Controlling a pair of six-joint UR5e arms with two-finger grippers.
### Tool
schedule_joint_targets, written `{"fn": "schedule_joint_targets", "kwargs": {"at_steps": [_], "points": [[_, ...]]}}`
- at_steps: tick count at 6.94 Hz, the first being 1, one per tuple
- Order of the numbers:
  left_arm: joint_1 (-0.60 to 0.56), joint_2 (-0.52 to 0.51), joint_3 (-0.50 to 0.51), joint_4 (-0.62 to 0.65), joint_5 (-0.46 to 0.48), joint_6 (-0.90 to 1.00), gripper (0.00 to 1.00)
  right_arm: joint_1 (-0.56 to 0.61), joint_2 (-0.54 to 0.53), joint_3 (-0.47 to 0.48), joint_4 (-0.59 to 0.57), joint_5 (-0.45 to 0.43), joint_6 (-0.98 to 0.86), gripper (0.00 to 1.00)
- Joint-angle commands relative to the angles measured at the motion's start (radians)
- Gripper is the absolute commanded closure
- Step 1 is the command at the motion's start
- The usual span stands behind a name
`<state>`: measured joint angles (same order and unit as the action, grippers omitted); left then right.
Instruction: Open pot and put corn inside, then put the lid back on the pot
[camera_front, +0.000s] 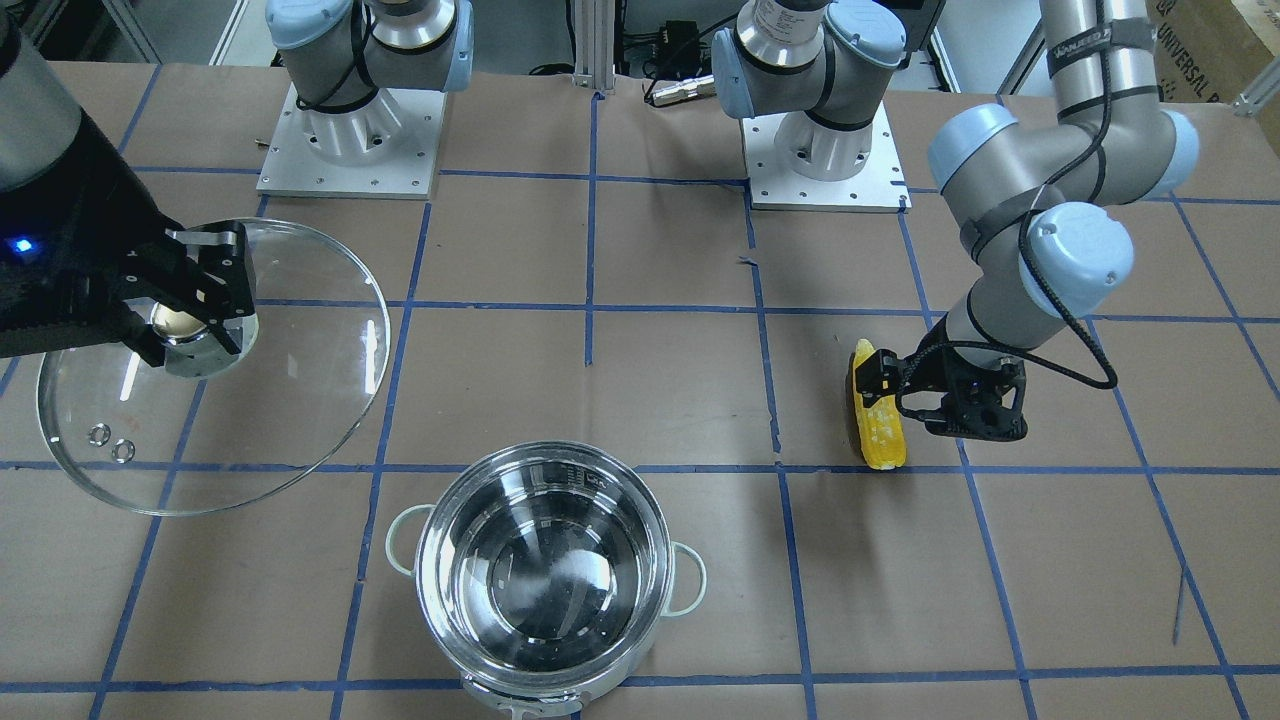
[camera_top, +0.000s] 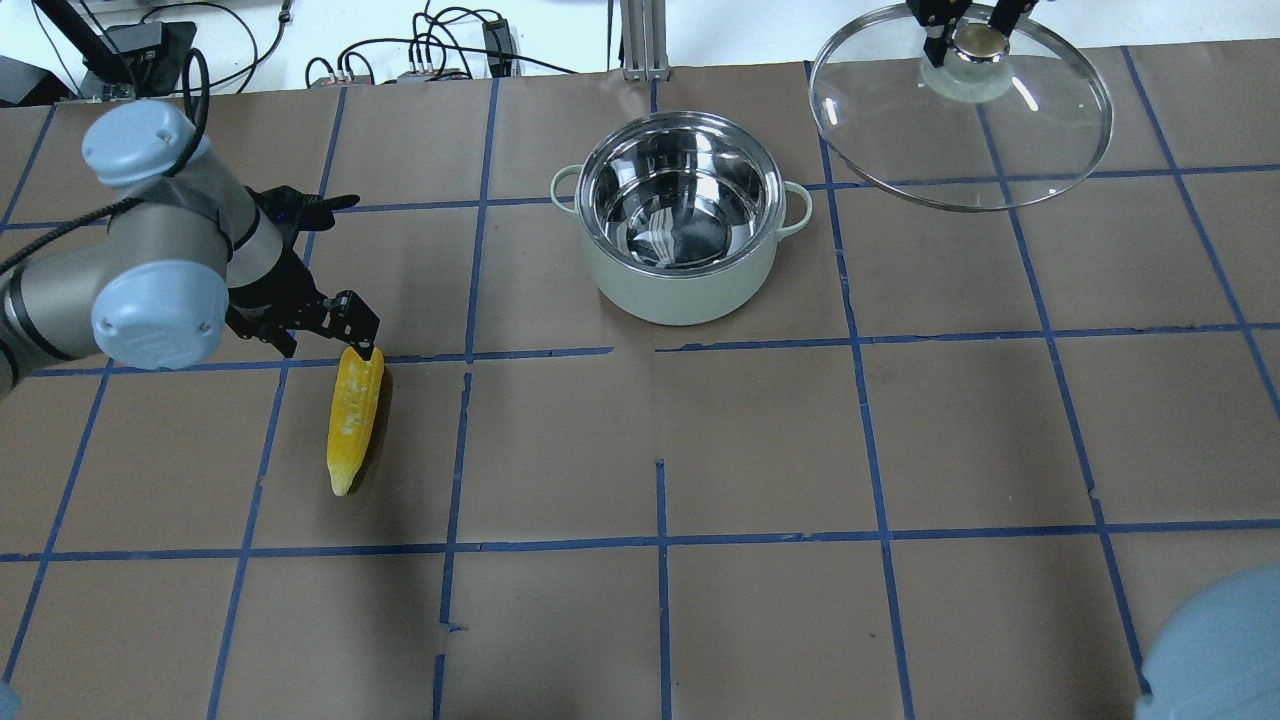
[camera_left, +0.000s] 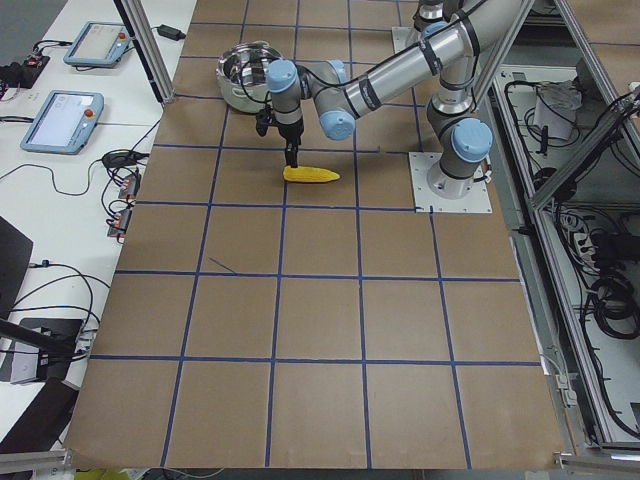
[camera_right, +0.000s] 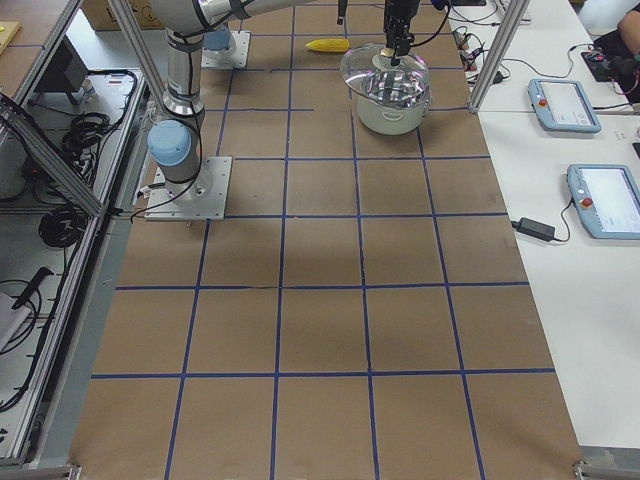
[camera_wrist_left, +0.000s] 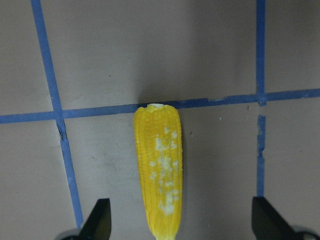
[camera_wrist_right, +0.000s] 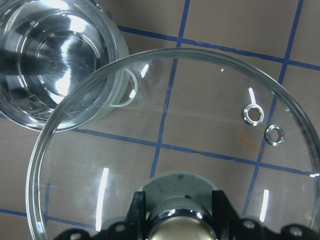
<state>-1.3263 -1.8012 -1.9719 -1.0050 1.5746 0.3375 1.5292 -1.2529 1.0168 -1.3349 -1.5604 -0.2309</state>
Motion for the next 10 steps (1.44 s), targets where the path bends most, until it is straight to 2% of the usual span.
{"fn": "schedule_joint_targets", "kwargs": {"at_steps": [1, 2, 4, 5, 6, 7, 8, 10], "points": [[0.012, -0.061, -0.148, 0.243, 0.004, 0.02, 0.0, -0.032, 0.007, 0.002, -0.009, -0.001, 0.007, 0.87], [0.012, -0.069, -0.156, 0.249, 0.005, 0.02, 0.04, -0.032, 0.007, 0.002, -0.013, 0.002, 0.013, 0.87], [0.013, -0.052, -0.148, 0.185, 0.004, 0.018, 0.71, -0.032, 0.012, -0.001, -0.029, -0.006, 0.015, 0.86], [0.012, -0.044, -0.124, 0.142, 0.005, 0.015, 0.78, -0.032, 0.017, 0.002, -0.03, 0.0, 0.015, 0.86], [0.01, -0.043, -0.066, 0.091, 0.005, 0.006, 0.82, -0.032, 0.021, -0.001, -0.03, 0.003, 0.024, 0.86], [0.001, -0.049, 0.032, 0.019, -0.005, -0.008, 0.82, -0.032, 0.021, -0.001, -0.03, 0.005, 0.024, 0.86], [-0.022, -0.056, 0.123, -0.089, -0.01, -0.108, 0.82, -0.032, 0.021, -0.001, -0.029, 0.005, 0.024, 0.86], [-0.146, -0.101, 0.36, -0.26, -0.033, -0.23, 0.82, -0.03, 0.023, -0.004, -0.027, 0.005, 0.024, 0.86]]}}
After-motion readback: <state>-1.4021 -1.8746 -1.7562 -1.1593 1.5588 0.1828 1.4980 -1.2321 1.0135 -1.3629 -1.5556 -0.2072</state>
